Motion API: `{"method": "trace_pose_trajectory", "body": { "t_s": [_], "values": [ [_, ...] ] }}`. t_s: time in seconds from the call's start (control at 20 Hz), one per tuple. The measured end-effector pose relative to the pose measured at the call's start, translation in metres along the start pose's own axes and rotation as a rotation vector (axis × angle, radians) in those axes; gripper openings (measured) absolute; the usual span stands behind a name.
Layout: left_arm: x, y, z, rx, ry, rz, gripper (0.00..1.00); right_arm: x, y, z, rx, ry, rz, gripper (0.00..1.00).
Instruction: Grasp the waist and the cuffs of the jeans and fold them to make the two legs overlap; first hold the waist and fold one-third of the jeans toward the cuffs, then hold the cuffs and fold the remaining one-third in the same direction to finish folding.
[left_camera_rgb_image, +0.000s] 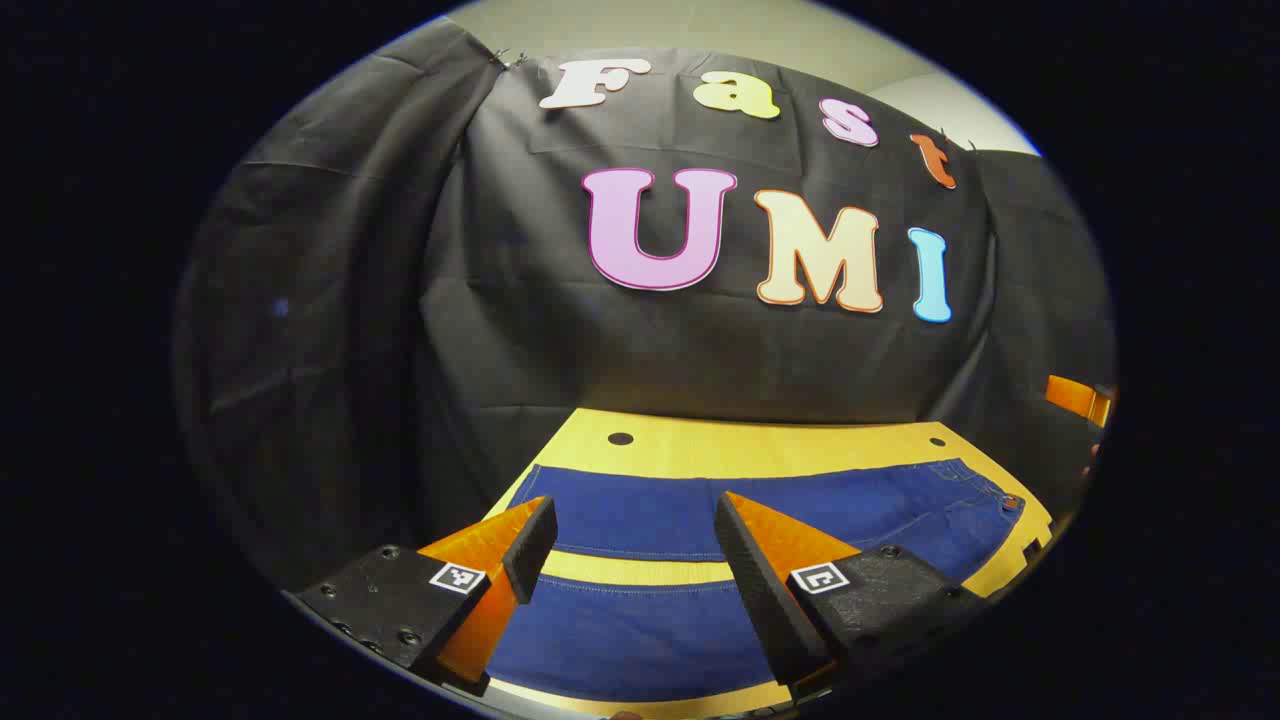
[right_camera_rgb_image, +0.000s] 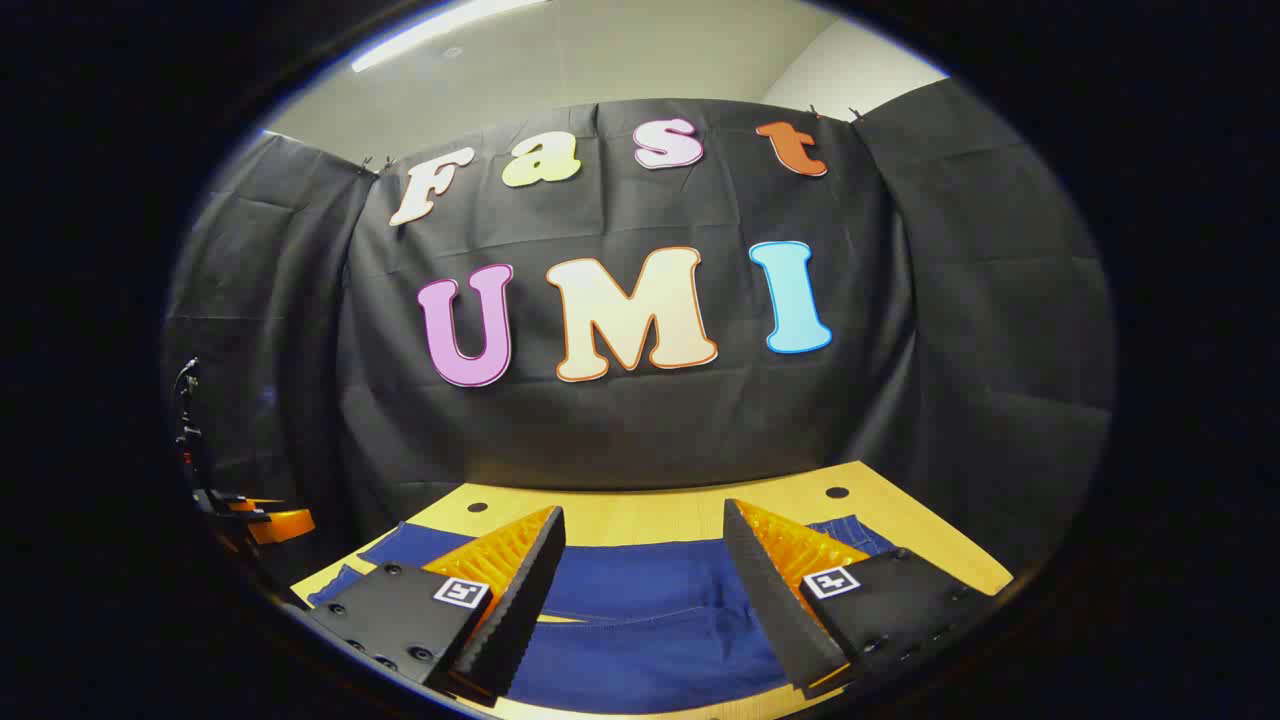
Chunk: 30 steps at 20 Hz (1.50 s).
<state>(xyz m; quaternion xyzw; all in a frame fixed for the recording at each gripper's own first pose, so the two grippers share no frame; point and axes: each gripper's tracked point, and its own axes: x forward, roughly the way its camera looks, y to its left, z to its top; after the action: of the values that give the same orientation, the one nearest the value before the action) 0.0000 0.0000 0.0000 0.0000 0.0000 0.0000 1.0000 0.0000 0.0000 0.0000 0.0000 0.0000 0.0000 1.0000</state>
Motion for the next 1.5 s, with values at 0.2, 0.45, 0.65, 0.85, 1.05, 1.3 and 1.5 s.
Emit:
{"method": "trace_pose_trajectory", "body": {
  "t_s": [0.2,0.45,0.65,0.85,1.05,1.3,1.5],
  "values": [
    [0.000,0.009,-0.009,0.004,0.024,0.012,0.95,-0.003,-0.002,-0.005,-0.018,0.010,-0.012,0.93],
    [-0.002,0.018,-0.018,0.019,0.047,0.010,0.95,-0.005,0.002,-0.012,0.007,0.031,0.000,0.98],
    [-0.006,0.019,-0.028,0.025,0.062,-0.004,0.95,-0.013,0.003,-0.018,0.001,0.049,0.008,0.94],
    [-0.003,0.019,-0.048,0.045,0.108,-0.057,0.95,-0.020,0.002,-0.024,-0.017,0.073,0.007,0.98],
    [-0.009,0.011,-0.085,0.081,0.200,-0.205,0.94,-0.029,0.002,-0.033,-0.039,0.118,0.007,0.98],
    [-0.027,0.018,-0.141,0.217,0.364,-0.361,0.95,-0.042,0.003,-0.041,-0.048,0.167,0.022,0.98],
    [-0.046,0.031,-0.183,0.352,0.503,-0.448,0.95,-0.044,-0.002,-0.047,0.003,0.191,0.012,0.98]
  ]
}}
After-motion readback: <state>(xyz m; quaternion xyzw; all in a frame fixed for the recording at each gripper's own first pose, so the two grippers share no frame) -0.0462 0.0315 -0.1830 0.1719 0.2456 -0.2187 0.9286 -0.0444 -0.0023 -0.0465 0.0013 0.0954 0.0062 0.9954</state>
